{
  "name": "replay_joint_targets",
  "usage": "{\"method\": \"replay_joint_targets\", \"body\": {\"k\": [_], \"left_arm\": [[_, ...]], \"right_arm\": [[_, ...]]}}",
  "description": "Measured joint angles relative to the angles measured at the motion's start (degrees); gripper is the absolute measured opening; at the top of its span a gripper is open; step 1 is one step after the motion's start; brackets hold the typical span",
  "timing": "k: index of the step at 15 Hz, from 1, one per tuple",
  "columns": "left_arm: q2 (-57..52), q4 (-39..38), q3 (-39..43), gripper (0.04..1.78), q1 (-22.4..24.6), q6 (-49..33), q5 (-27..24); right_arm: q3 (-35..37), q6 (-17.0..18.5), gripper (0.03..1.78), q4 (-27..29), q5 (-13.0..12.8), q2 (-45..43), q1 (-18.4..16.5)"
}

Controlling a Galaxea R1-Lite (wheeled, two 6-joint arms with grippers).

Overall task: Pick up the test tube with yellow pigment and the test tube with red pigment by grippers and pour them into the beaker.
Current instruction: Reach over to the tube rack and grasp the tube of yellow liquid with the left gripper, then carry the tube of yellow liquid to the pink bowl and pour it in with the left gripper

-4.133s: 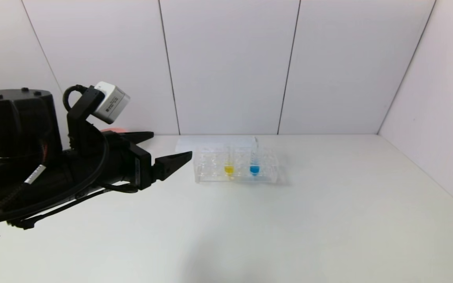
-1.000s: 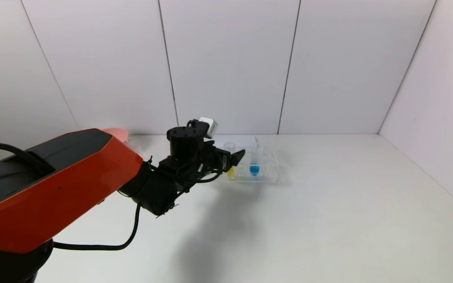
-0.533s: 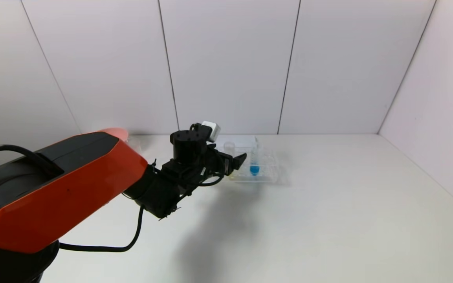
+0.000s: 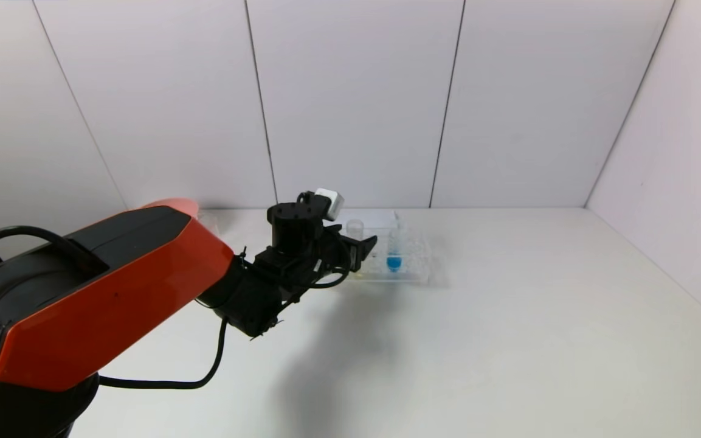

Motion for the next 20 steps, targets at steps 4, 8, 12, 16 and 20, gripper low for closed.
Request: {"method": "replay_joint_targets", "body": {"k": [4, 8, 12, 16, 20], "left_arm": [[0.0, 0.05, 0.16, 0.53, -0.3, 0.0, -0.05], [-0.2, -0.23, 0.48, 0.49, -0.48, 0.04, 0.06], [-1.18, -0.12, 0.8, 0.49, -0.59, 0.22, 0.11], [-3.69, -0.39, 1.24, 0.49, -0.59, 0.3, 0.11], [-6.47, -0.41, 2.12, 0.49, -0.56, 0.39, 0.02]], "right_arm": [[0.0, 0.0, 1.7, 0.0, 0.0, 0.0, 0.0], [0.0, 0.0, 1.7, 0.0, 0.0, 0.0, 0.0], [0.0, 0.0, 1.7, 0.0, 0.0, 0.0, 0.0], [0.0, 0.0, 1.7, 0.0, 0.02, 0.0, 0.0], [0.0, 0.0, 1.7, 0.0, 0.0, 0.0, 0.0]]}}
